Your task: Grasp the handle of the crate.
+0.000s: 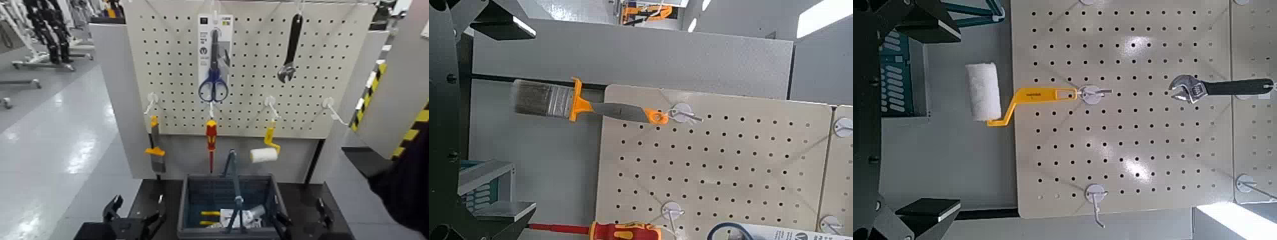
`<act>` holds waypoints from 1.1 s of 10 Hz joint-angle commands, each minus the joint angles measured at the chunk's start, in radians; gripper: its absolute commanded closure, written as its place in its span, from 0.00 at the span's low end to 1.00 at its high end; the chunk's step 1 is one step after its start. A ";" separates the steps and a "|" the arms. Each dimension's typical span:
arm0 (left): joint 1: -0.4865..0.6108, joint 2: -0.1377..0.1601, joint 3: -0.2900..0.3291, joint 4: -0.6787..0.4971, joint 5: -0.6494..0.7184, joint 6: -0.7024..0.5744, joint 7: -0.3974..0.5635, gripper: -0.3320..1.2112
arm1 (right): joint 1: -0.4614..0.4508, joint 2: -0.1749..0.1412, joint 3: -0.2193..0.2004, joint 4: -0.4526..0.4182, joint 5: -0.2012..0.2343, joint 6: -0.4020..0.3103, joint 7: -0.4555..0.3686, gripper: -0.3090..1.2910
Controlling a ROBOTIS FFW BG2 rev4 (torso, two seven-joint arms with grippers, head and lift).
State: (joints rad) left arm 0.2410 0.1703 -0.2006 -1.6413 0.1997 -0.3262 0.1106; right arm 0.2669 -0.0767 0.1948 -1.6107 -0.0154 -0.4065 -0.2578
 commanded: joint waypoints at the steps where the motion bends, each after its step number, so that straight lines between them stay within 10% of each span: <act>1: -0.005 0.000 -0.002 0.000 0.009 0.007 -0.003 0.28 | 0.000 0.000 0.000 0.000 -0.002 0.000 0.000 0.28; 11: -0.223 -0.002 -0.059 0.020 0.590 0.383 -0.244 0.28 | -0.001 0.000 0.005 0.003 -0.014 -0.002 0.002 0.28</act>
State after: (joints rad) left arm 0.0363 0.1687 -0.2509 -1.6278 0.7505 0.0360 -0.1334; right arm 0.2652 -0.0767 0.1995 -1.6074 -0.0275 -0.4070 -0.2561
